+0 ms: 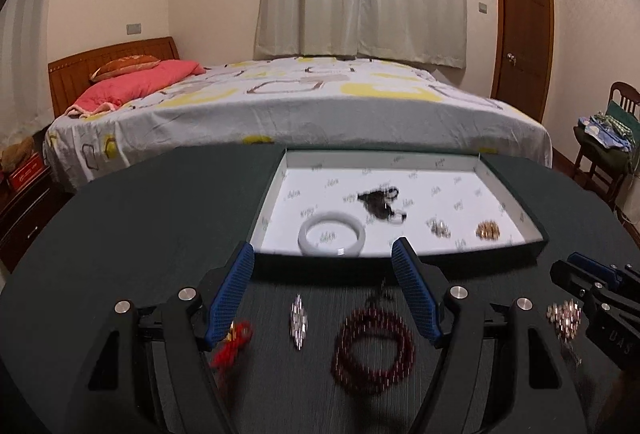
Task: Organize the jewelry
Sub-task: 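Move the right tool to the red tassel charm while the left tool approaches the red bead bracelet, then close the right tool on the tassel charm while the left tool grasps the bead bracelet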
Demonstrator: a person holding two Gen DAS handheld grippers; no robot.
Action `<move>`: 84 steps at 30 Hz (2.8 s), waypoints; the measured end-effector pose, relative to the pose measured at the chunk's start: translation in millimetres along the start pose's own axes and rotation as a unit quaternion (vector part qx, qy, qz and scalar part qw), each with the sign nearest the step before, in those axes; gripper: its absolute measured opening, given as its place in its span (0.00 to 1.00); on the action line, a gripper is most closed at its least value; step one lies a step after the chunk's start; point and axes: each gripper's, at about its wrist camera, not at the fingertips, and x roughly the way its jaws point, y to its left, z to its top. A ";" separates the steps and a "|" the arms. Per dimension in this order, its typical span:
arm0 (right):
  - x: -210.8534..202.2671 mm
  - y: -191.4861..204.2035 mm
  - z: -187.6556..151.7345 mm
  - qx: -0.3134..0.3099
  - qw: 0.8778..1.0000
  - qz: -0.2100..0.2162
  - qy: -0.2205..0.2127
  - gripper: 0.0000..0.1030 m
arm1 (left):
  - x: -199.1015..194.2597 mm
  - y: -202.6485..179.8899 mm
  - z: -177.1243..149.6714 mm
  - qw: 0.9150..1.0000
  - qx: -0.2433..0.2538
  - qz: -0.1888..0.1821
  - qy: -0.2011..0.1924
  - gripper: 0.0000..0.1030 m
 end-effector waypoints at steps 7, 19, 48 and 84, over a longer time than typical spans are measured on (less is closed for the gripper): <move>-1.4 0.9 -18.2 -0.001 1.000 0.003 0.018 0.29 | -6.6 0.7 -26.1 1.000 0.004 0.007 0.028 0.67; 21.8 3.3 -28.2 -0.005 0.997 0.005 0.072 0.29 | -2.4 0.6 -38.1 0.999 0.006 0.006 0.052 0.67; 34.0 -1.1 -29.0 -0.004 0.995 0.015 0.097 0.12 | 30.2 -14.8 -46.3 0.988 -0.004 -0.049 0.146 0.67; 33.0 -5.3 -28.3 0.009 0.995 0.020 0.093 0.12 | 33.9 -10.1 -42.7 0.986 -0.016 -0.092 0.137 0.11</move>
